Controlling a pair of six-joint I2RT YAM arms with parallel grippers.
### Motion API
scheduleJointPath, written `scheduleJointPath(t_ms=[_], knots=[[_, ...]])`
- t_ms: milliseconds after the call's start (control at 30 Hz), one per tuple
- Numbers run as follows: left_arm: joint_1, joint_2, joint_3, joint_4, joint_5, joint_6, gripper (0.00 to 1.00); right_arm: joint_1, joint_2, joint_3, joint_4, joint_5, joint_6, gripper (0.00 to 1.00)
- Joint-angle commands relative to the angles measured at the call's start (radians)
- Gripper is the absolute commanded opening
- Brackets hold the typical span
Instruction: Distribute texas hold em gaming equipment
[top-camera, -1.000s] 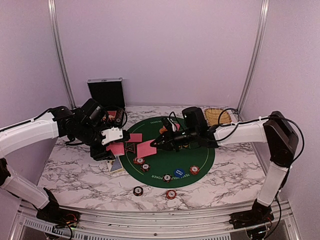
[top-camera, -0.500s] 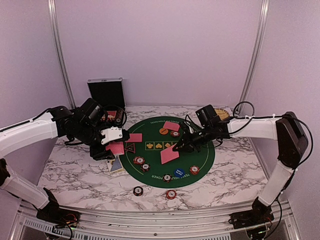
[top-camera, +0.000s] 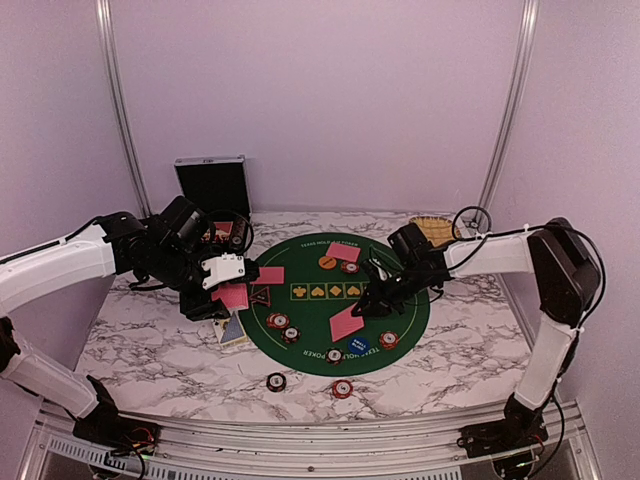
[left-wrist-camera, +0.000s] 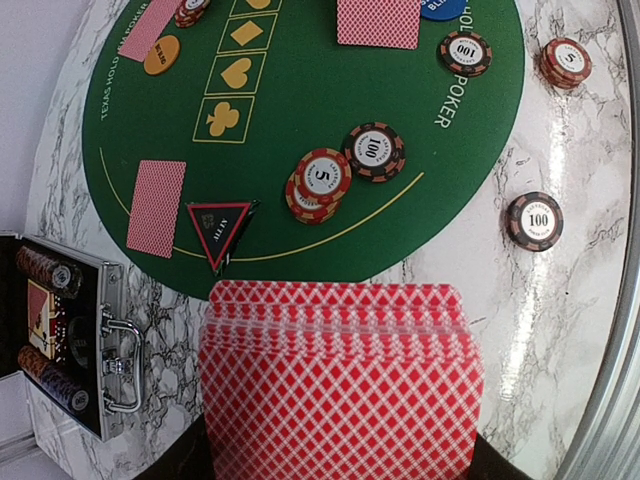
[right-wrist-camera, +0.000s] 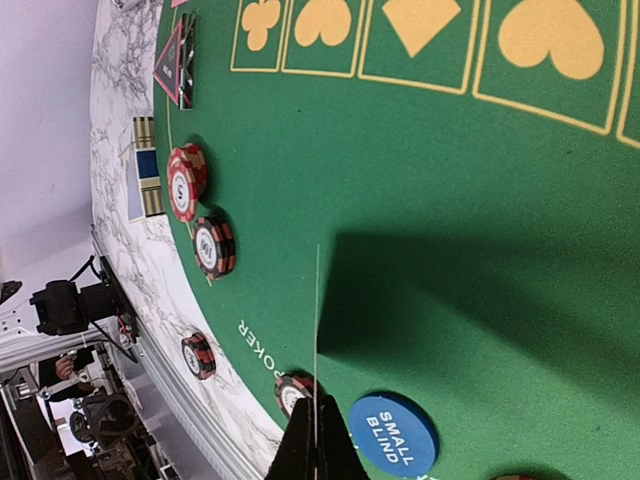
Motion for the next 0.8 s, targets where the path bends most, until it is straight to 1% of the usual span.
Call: scheduleJointPath(t_ms=[0, 233, 333, 367, 500, 600, 633, 767], knots=[[0.006, 0.004, 0.038, 0.007, 0.013, -0.007, 0.0, -0.008, 0.021, 0.038, 0.001, 0.065, -0.045, 0.0], [0.006, 0.004, 0.038, 0.008, 0.013, -0.004, 0.0, -0.008, 0.007, 0.019, -0.021, 0.168, -0.074, 0.0], [0.006, 0.004, 0.038, 0.006, 0.013, -0.005, 0.0, -0.008, 0.0, 0.033, -0.055, 0.218, -0.098, 0.04], [0.007, 0.005, 0.038, 0.006, 0.015, -0.005, 0.0, -0.008, 0.0, 0.039, -0.066, 0.225, -0.107, 0.07], [0.006, 0.005, 0.037, 0.005, 0.016, -0.007, 0.0, -0.007, -0.006, 0.058, -0.09, 0.243, -0.118, 0.27], [0.006, 0.007, 0.037, 0.006, 0.016, -0.008, 0.0, -0.008, -0.015, 0.081, -0.124, 0.268, -0.121, 0.48], [0.006, 0.008, 0.036, 0.005, 0.015, -0.008, 0.0, -0.007, -0.02, 0.089, -0.133, 0.275, -0.121, 0.53], [0.006, 0.016, 0.042, 0.006, 0.012, -0.016, 0.0, 0.0, -0.061, 0.107, -0.125, 0.266, -0.083, 0.67]])
